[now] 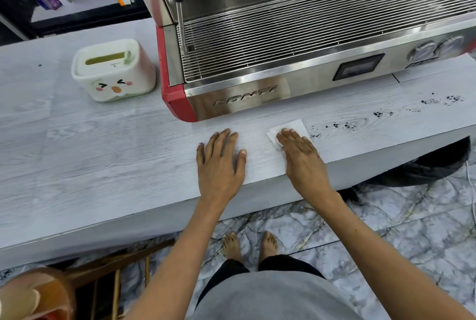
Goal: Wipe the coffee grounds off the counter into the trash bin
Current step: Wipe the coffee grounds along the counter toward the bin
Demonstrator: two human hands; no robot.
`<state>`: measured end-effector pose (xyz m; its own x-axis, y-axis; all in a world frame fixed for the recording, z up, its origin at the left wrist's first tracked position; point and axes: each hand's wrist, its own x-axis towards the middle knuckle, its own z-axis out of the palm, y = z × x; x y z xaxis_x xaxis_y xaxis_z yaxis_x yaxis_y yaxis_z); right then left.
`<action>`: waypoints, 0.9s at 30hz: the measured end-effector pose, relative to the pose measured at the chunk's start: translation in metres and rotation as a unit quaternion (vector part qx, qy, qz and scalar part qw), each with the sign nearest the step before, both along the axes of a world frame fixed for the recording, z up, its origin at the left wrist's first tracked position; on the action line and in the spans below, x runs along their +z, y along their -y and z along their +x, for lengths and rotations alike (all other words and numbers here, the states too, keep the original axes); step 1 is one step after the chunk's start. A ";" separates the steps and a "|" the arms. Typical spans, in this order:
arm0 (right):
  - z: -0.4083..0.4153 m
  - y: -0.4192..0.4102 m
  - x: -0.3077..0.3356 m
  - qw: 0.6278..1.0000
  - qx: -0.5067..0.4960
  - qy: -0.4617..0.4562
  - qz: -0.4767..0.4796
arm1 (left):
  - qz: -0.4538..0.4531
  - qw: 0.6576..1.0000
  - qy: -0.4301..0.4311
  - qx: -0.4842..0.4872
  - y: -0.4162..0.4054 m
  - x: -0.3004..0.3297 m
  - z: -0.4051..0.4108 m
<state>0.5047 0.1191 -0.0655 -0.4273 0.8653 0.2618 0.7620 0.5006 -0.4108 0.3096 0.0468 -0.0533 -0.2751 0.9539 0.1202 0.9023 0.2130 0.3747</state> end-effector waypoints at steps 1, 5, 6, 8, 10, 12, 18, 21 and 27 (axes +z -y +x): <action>0.003 -0.002 0.000 1.000 -0.002 -0.004 -0.002 | -0.001 1.000 -0.003 -0.001 0.001 0.000 0.000; 0.007 -0.005 0.002 1.000 -0.018 -0.020 -0.008 | 0.001 1.000 -0.001 -0.003 0.002 -0.001 -0.001; 0.006 -0.005 0.003 0.999 -0.023 -0.029 -0.012 | 0.001 1.000 0.000 -0.002 0.002 -0.001 0.000; 0.004 -0.004 0.008 0.998 -0.035 -0.047 -0.019 | 0.005 1.000 0.002 0.001 0.001 -0.001 0.000; 0.006 -0.003 0.014 0.996 -0.041 -0.076 -0.032 | 0.008 1.000 0.004 0.002 0.001 -0.001 0.000; 0.009 -0.001 0.020 0.993 -0.032 -0.110 -0.039 | 0.011 1.000 0.006 0.004 0.001 -0.001 0.000; -0.010 0.013 0.022 0.995 0.058 -0.077 -0.009 | -0.005 1.000 0.010 -0.010 0.002 0.002 -0.001; -0.023 0.019 0.015 0.996 0.079 -0.025 0.008 | -0.011 1.000 0.006 -0.016 0.002 0.002 -0.002; -0.039 0.021 0.012 0.999 0.027 0.025 0.015 | -0.014 1.000 0.017 -0.019 0.002 0.005 -0.003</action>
